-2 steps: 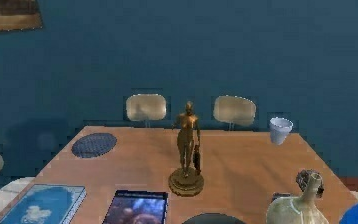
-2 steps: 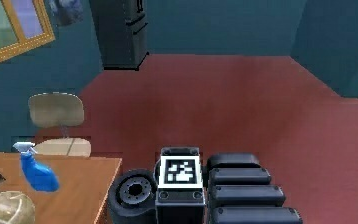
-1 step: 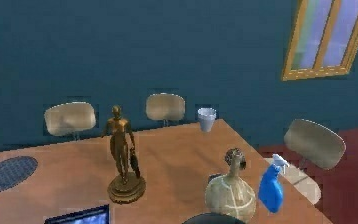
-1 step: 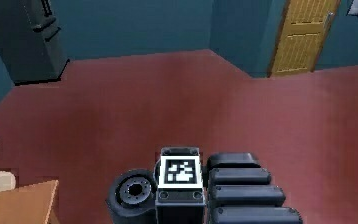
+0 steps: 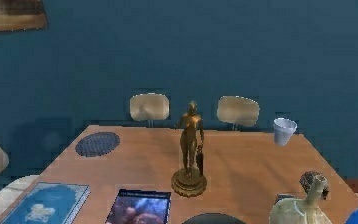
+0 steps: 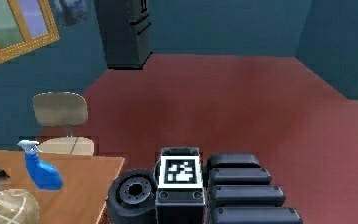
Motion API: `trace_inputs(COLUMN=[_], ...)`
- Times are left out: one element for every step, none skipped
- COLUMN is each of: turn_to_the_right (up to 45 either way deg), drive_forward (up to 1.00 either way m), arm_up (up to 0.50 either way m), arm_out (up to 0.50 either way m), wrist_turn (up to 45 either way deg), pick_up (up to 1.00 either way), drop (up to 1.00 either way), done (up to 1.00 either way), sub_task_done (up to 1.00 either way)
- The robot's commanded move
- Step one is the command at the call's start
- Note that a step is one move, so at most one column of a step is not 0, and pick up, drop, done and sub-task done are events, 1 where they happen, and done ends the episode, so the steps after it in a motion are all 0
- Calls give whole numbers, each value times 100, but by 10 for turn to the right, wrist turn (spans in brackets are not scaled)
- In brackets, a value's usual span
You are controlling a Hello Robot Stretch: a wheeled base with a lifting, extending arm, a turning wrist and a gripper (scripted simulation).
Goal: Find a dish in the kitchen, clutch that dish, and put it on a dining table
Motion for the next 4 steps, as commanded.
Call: trace_inputs(turn_to_the_right=[150, -180, 150, 450], drive_forward=[0, 0, 0, 0], arm_up=[0, 0, 0, 0], arm_out=[0, 0, 0, 0], wrist_turn=[0, 0, 0, 0], pick_up=[0, 0, 0, 0], drop=[0, 0, 0, 0], done=[0, 0, 0, 0], sub_task_done=[0, 0, 0, 0])
